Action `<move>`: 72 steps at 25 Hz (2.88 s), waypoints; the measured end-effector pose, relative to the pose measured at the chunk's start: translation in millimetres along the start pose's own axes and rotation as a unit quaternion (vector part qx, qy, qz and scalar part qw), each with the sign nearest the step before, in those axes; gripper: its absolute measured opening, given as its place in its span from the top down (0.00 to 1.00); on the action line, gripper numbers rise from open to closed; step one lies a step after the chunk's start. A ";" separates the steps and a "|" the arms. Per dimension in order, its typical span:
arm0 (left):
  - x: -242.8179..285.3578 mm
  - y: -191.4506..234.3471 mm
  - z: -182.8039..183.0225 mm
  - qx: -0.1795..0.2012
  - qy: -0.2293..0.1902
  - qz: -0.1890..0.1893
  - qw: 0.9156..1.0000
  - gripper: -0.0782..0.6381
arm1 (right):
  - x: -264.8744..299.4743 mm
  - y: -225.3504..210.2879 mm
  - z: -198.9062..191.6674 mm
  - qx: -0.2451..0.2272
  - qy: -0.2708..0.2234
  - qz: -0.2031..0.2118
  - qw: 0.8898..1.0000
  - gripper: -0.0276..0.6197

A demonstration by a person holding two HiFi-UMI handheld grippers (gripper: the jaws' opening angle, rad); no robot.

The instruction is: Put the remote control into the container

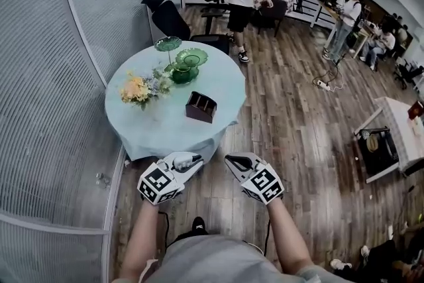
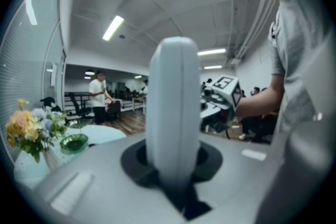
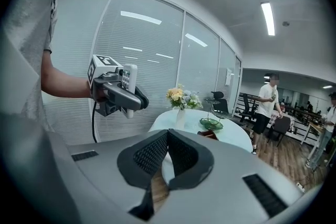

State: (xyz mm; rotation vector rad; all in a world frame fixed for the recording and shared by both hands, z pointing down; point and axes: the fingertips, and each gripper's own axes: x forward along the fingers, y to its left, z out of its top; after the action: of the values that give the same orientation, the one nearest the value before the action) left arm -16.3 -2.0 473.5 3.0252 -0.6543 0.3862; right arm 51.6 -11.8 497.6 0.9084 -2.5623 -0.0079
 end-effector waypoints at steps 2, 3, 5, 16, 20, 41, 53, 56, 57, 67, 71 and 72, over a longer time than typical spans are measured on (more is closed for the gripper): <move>-0.2 10.5 -2.8 0.000 0.001 -0.005 1.000 0.83 | 9.6 -3.9 0.4 0.003 0.003 -0.004 1.000 0.93; -0.7 15.5 -3.7 0.001 0.001 -0.007 1.000 0.83 | 14.2 -6.0 0.8 0.004 0.005 -0.008 1.000 0.93; -2.1 23.7 -4.2 0.003 0.001 -0.013 1.000 0.83 | 22.0 -9.2 2.8 0.006 0.007 -0.015 1.000 0.93; -12.3 53.5 -9.0 0.013 -0.004 -0.027 1.000 0.83 | 51.3 -13.6 18.3 0.006 0.002 -0.033 0.999 0.93; -16.7 60.7 -14.7 0.009 -0.006 -0.031 0.999 0.83 | 61.0 -13.1 17.3 0.003 0.006 -0.036 0.999 0.93; -2.7 76.2 -18.9 -0.003 -0.003 -0.021 1.000 0.83 | 73.5 -27.9 9.5 0.004 0.016 -0.017 1.000 0.93; 37.4 104.7 -16.1 -0.019 0.016 0.002 1.000 0.83 | 88.9 -74.5 1.6 0.012 0.013 0.017 1.000 0.93; 50.9 112.5 -16.3 -0.025 0.019 0.010 0.999 0.83 | 92.6 -90.2 -6.4 0.011 0.018 0.026 0.999 0.93; 56.1 114.9 -16.3 -0.027 0.020 0.012 0.999 0.83 | 93.4 -95.9 -8.1 0.012 0.019 0.029 0.999 0.93; 107.3 136.3 -12.0 -0.038 0.037 0.045 0.998 0.83 | 101.0 -150.1 -21.6 0.006 0.015 0.070 0.997 0.93; 125.7 140.1 -3.1 -0.039 0.040 0.059 0.997 0.83 | 95.0 -175.0 -23.2 -0.005 0.010 0.080 0.997 0.93; 129.9 141.6 -1.2 -0.039 0.040 0.063 0.996 0.83 | 93.9 -180.9 -24.4 -0.007 0.009 0.082 0.997 0.93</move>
State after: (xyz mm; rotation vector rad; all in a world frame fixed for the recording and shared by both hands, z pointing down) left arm 39.8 -183.4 502.2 2.8872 -0.8370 0.4700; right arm 104.2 -207.5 530.2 0.6879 -2.6076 0.0299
